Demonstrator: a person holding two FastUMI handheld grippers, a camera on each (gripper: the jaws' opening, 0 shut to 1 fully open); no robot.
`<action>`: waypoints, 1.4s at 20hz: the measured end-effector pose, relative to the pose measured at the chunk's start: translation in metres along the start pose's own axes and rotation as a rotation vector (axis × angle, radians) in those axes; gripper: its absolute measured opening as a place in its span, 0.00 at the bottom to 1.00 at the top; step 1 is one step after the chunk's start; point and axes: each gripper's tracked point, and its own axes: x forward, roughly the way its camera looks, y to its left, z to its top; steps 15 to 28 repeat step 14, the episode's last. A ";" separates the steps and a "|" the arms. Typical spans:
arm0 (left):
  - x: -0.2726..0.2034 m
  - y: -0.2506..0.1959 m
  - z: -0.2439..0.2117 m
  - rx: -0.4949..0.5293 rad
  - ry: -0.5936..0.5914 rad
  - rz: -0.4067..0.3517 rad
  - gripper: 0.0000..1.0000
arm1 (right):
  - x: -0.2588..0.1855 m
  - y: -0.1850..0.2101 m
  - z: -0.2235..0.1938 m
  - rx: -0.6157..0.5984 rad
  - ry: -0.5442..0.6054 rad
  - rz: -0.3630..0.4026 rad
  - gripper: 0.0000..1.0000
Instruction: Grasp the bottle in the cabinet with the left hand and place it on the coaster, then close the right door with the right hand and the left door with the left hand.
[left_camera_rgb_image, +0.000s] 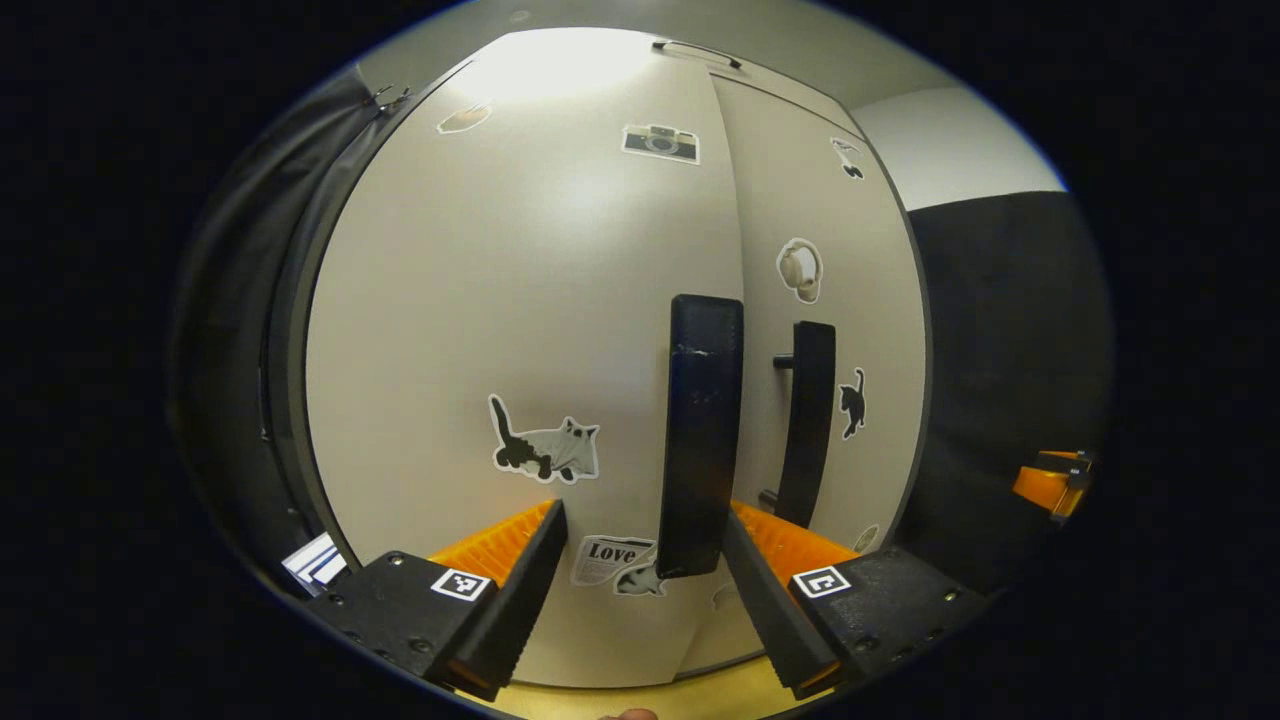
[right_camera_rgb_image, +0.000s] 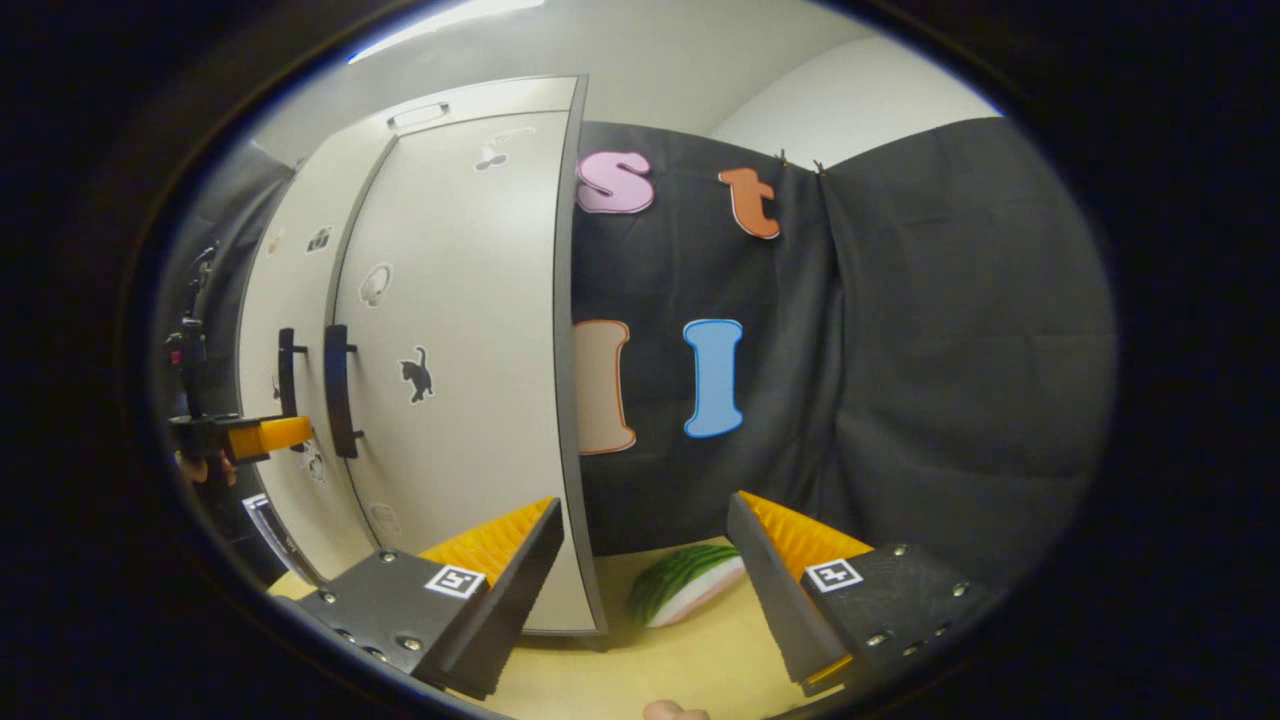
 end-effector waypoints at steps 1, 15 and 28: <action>0.001 0.000 -0.001 -0.003 -0.001 -0.002 0.93 | -0.001 -0.002 0.000 -0.002 0.002 -0.004 1.00; -0.014 -0.007 0.016 0.006 0.011 0.057 0.96 | -0.017 0.008 0.041 -0.010 -0.050 0.043 1.00; -0.014 -0.007 0.016 0.006 0.011 0.057 0.96 | -0.017 0.008 0.041 -0.010 -0.050 0.043 1.00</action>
